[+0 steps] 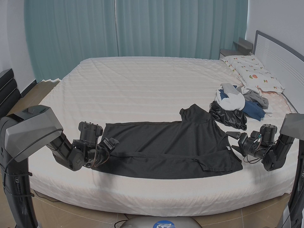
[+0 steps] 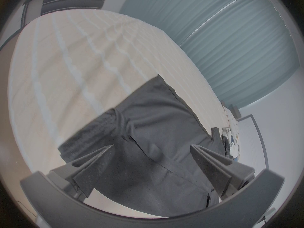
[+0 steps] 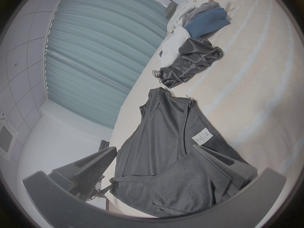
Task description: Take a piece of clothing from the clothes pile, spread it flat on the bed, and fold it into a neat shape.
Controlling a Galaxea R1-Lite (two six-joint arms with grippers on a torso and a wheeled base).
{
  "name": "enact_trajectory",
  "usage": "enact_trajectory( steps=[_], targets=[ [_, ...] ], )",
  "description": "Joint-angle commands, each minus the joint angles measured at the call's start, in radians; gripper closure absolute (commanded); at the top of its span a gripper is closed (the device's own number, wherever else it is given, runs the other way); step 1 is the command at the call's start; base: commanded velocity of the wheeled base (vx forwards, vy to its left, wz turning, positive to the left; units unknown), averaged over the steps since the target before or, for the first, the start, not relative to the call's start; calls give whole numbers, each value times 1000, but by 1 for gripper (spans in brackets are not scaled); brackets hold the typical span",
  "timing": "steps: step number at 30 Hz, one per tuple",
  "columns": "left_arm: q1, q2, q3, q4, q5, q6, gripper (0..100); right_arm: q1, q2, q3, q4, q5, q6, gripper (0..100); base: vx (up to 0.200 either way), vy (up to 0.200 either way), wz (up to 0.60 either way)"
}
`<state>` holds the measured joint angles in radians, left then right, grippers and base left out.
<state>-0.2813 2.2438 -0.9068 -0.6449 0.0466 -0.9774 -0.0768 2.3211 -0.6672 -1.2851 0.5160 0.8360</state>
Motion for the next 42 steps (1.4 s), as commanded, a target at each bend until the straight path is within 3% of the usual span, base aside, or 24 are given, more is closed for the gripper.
enact_trajectory(
  steps=[1,15,18,20,30,37,38,42],
  targets=[
    [-12,40,-26,7,1,2,0,2,0,1,0,1,0,0,0,0,0],
    [31,154,-182,10,19,57,0,2,-2,1,0,1,0,0,0,0,0],
    [47,174,-215,1,33,54,0,3,0,1,0,1,0,0,0,0,0],
    [76,206,-257,-38,85,34,0,3,0,1,0,1,0,0,0,0,0],
    [116,174,-213,-76,98,8,0,3,0,1,0,-1,0,0,0,0,0],
    [151,140,-192,-81,18,25,0,8,0,3,0,-1,0,0,0,0,0],
    [172,131,-190,-82,-50,46,0,11,0,5,0,-1,0,0,0,0,0],
    [191,128,-161,-94,-148,79,0,15,3,9,0,-1,-3,0,0,0,0]
  ],
)
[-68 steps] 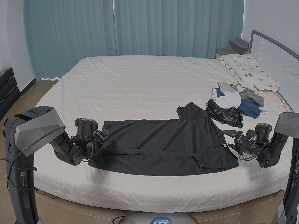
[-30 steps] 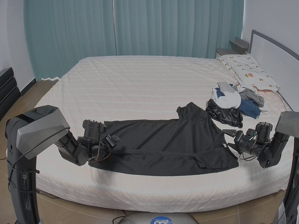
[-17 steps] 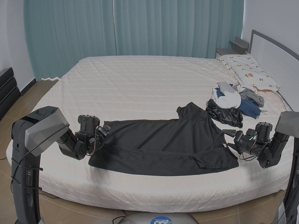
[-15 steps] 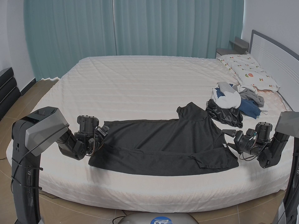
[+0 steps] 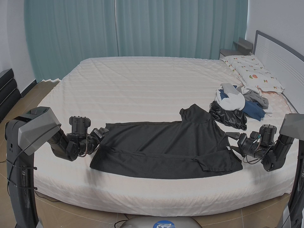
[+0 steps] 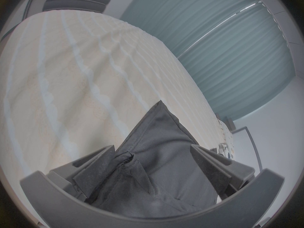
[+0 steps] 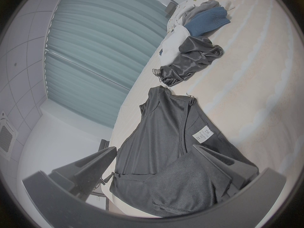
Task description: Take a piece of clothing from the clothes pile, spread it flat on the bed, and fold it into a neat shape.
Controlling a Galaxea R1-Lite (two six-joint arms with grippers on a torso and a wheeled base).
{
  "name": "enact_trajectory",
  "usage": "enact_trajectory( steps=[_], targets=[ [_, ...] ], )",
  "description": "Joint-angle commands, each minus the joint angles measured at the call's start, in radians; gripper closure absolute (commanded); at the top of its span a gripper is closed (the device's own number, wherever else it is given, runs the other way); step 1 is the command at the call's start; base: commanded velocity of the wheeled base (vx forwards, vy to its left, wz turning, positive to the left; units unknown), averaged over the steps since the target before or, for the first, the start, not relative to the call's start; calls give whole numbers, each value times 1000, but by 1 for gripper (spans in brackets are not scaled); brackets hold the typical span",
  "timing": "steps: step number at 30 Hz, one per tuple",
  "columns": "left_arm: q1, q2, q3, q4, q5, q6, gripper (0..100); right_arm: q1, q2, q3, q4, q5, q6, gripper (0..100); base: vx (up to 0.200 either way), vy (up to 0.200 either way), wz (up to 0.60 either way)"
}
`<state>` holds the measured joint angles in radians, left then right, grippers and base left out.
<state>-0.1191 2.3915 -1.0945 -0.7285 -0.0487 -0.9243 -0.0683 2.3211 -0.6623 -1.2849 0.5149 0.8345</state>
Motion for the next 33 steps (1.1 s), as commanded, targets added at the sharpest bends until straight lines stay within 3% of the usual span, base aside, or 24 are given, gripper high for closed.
enact_trajectory(
  steps=[1,10,29,30,33],
  targets=[
    [29,-21,38,-23,-72,38,0,8,3,4,-1,1,-3,0,0,0,0],
    [6,-6,125,-114,-108,173,0,12,9,6,-1,1,-5,0,0,0,0],
    [-24,61,114,-183,-86,228,0,13,4,12,-1,1,-8,0,0,0,0],
    [-24,63,113,-183,-82,228,100,13,3,12,-1,-1,-9,0,0,0,0],
    [-24,63,110,-183,-63,228,100,13,3,12,-1,-1,-18,0,0,0,0]
  ],
)
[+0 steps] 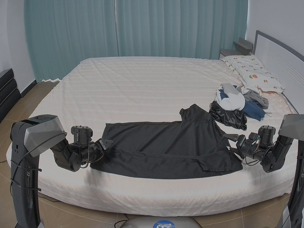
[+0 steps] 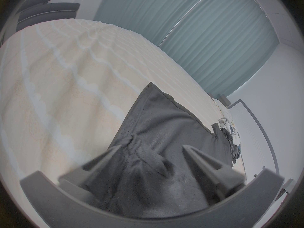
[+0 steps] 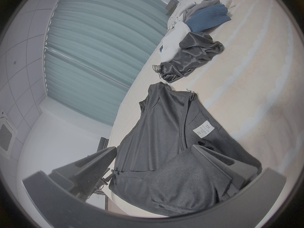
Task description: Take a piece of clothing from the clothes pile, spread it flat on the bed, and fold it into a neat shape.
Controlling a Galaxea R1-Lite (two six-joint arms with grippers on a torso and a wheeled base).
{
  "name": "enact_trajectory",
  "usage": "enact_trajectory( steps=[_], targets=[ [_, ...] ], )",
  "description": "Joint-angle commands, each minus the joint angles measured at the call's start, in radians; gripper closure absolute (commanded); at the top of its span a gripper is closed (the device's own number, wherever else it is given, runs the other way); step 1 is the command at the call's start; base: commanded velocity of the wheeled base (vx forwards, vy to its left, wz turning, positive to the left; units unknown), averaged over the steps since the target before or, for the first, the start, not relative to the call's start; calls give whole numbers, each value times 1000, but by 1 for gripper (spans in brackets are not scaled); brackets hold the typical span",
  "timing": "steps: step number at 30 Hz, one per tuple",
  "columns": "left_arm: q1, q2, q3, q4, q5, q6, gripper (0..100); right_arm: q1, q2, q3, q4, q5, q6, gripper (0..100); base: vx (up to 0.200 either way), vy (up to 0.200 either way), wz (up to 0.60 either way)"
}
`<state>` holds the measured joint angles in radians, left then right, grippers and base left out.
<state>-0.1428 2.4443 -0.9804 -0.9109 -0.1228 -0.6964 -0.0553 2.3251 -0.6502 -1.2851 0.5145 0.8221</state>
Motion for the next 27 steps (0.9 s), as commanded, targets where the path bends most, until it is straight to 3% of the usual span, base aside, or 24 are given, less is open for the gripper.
enact_trajectory(
  steps=[1,11,19,27],
  targets=[
    [0,7,-4,-2,25,0,100,0,-3,4,0,-1,-15,0,0,0,0],
    [5,-34,25,3,144,-8,100,-1,-20,20,3,-14,-84,0,0,0,0],
    [3,-91,75,3,147,-11,100,-3,-16,14,10,-24,-86,0,0,0,0],
    [0,-102,98,3,147,-17,100,3,42,3,15,-53,-164,0,0,0,0]
  ],
)
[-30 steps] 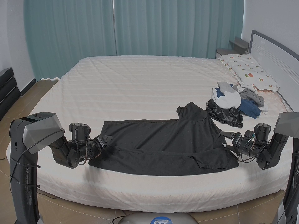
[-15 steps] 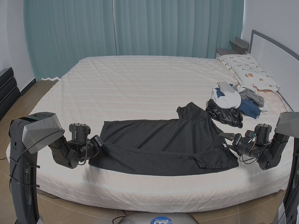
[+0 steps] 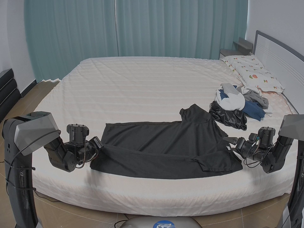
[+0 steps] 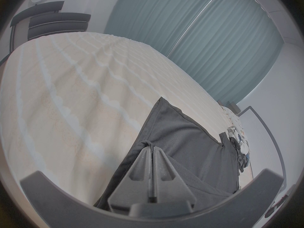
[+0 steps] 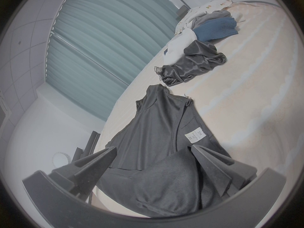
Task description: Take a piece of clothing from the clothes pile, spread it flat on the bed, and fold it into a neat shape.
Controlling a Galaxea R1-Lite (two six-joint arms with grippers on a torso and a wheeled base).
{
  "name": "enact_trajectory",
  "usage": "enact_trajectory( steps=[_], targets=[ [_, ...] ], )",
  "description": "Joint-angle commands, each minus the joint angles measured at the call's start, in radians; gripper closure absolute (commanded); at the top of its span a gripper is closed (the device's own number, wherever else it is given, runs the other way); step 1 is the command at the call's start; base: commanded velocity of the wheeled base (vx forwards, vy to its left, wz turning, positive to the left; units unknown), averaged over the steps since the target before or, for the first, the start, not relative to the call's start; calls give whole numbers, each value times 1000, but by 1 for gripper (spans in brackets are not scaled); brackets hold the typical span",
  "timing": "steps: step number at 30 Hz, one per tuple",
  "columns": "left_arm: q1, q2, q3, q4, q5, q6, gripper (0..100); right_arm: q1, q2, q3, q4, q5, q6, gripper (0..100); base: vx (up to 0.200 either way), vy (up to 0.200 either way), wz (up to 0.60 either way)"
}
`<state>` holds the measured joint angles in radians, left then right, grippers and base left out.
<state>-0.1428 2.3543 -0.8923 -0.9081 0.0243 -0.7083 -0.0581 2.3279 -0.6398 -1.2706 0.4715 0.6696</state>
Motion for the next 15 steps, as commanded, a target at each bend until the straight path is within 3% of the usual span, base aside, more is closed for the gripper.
enact_trajectory(
  steps=[1,7,15],
  targets=[
    [0,-12,10,0,0,-5,100,7,44,-9,1,-13,-15,0,0,0,0],
    [0,-10,12,0,0,-7,100,30,122,-72,-3,-125,-67,0,0,0,0],
    [2,-9,12,0,-1,-7,100,47,151,-97,-13,-131,-81,0,0,0,0]
  ],
)
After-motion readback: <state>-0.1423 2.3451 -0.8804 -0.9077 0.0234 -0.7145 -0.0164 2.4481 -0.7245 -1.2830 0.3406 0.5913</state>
